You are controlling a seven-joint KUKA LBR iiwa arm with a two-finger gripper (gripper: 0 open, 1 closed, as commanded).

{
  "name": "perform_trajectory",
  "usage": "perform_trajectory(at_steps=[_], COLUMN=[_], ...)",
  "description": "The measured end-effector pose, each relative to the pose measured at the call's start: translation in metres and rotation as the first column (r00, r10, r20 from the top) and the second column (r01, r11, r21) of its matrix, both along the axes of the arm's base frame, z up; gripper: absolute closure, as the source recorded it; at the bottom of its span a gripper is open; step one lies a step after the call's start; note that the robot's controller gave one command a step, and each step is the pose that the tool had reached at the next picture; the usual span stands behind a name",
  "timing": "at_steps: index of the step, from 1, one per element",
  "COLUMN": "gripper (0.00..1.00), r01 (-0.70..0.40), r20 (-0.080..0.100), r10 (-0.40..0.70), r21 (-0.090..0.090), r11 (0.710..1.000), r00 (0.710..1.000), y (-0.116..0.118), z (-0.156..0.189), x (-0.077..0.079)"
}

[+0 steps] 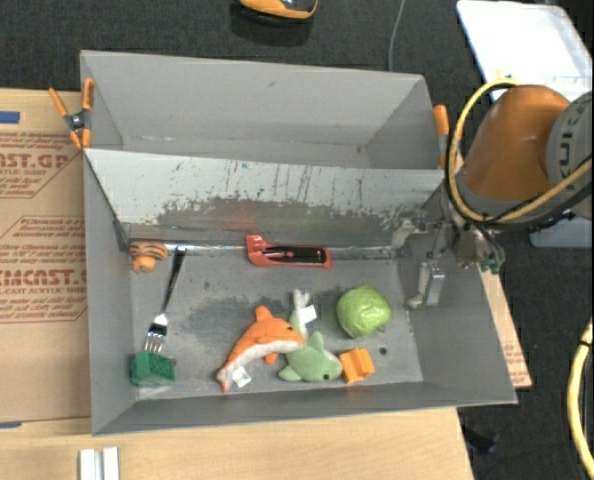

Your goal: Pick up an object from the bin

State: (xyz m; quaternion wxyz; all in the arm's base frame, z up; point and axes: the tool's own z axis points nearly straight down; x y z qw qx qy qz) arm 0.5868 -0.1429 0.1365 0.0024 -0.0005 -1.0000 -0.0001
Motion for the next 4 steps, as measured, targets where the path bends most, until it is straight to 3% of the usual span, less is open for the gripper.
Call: perform_trajectory(at_steps=[1,2,3,4], gripper=[0.00,0.00,0.00,0.00], r01=[-0.001,-0.093,-0.064,-0.155], r20=[0.007,0.008,0.014,0.011], r10=[0.001,0.093,0.064,0.155], r21=[-0.001,-0.002,-0.003,-0.002], r11=[1.000,0.996,0.998,0.988], r00=[1.000,0.996,0.998,0.988], y=[0.001,0.034,0.050,0.087], z=[0.005,-0.048,-0.066,-0.066], x=[0.002,-0.008,-0.067,-0.065])
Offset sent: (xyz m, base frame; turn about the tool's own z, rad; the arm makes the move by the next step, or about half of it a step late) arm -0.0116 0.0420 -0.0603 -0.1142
